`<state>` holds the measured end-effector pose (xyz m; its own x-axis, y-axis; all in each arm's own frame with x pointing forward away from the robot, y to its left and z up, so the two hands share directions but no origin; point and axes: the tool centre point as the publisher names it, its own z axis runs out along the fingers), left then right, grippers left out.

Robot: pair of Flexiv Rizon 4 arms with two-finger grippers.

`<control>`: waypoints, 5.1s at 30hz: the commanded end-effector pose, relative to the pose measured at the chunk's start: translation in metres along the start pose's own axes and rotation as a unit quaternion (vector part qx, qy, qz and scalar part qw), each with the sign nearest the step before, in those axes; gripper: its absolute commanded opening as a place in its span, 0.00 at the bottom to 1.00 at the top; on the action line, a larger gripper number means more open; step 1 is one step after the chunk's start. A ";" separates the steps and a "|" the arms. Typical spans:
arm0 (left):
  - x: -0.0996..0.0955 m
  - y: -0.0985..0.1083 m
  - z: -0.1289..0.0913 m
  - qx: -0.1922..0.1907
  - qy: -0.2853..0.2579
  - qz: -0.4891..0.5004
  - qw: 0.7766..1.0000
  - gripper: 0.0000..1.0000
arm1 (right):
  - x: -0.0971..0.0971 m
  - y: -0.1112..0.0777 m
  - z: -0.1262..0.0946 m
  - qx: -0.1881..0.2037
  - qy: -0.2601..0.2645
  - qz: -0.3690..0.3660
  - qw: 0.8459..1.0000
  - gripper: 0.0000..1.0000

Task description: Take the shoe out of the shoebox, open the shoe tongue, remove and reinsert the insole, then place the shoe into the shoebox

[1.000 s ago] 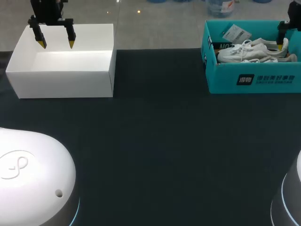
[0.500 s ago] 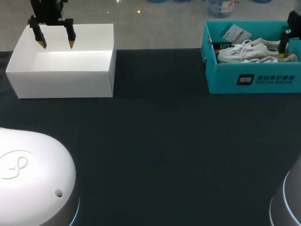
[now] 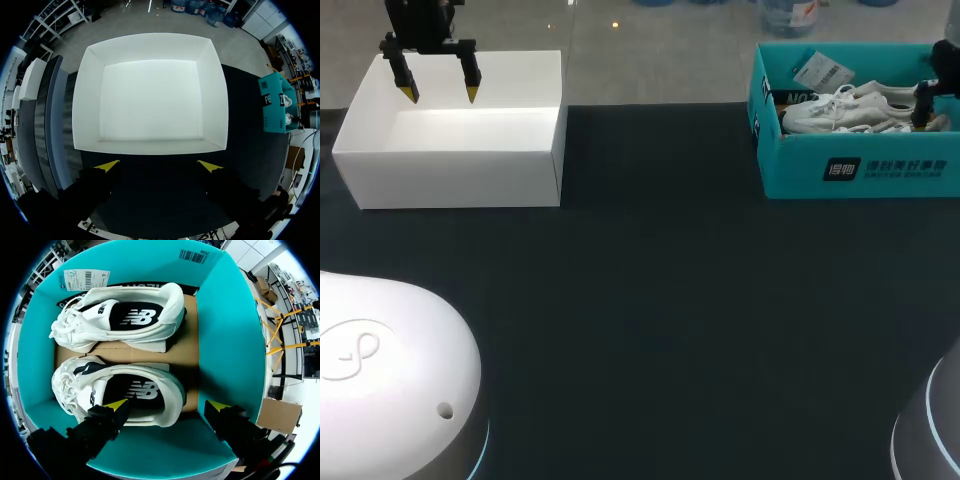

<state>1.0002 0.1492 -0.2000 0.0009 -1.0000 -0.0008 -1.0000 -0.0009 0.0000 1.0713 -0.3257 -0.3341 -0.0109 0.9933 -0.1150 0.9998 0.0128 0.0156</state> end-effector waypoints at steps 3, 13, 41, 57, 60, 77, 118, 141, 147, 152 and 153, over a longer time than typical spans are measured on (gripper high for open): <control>0.000 0.000 0.000 0.000 0.000 0.000 1.000 1.00 | 0.000 0.009 0.007 0.012 0.001 0.008 1.000 0.84; 0.000 0.000 0.000 0.000 0.000 0.000 1.000 1.00 | 0.005 0.002 0.022 0.023 -0.001 0.026 0.999 0.69; 0.000 0.000 0.000 0.000 0.000 0.000 1.000 1.00 | -0.016 -0.008 -0.015 0.068 -0.020 0.100 0.992 0.00; 0.000 0.000 0.000 0.000 0.000 0.000 1.000 1.00 | -0.018 -0.008 -0.114 0.061 -0.041 0.099 0.992 0.00; 0.000 0.000 0.000 0.000 0.000 0.000 1.000 1.00 | -0.022 -0.004 -0.135 0.057 -0.052 0.100 0.992 0.00; 0.000 0.000 0.000 0.000 0.000 0.000 1.000 1.00 | -0.020 -0.002 -0.197 0.043 -0.081 0.102 0.991 0.00; 0.000 0.000 0.000 0.000 0.000 0.000 1.000 1.00 | 0.028 -0.034 -0.210 0.013 -0.092 0.123 0.988 0.00; 0.000 0.000 0.000 0.000 0.000 0.000 1.000 1.00 | 0.167 -0.133 -0.222 -0.010 -0.116 0.107 0.987 0.00; 0.000 0.000 0.000 0.000 0.000 0.000 1.000 1.00 | 0.201 -0.166 -0.219 -0.009 -0.116 0.111 0.987 0.00; 0.000 0.000 0.000 0.000 0.000 0.000 1.000 1.00 | 0.231 -0.195 -0.215 -0.003 -0.127 0.100 0.987 0.00; 0.000 0.000 0.000 0.000 0.000 0.000 1.000 1.00 | 0.238 -0.202 -0.212 0.000 -0.129 0.101 0.987 0.00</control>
<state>1.0002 0.1491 -0.2000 0.0008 -1.0000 -0.0008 -1.0000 -0.0008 0.0000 0.8803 -0.0821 -0.1489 0.1885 0.9202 -0.3430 0.9788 -0.2046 -0.0109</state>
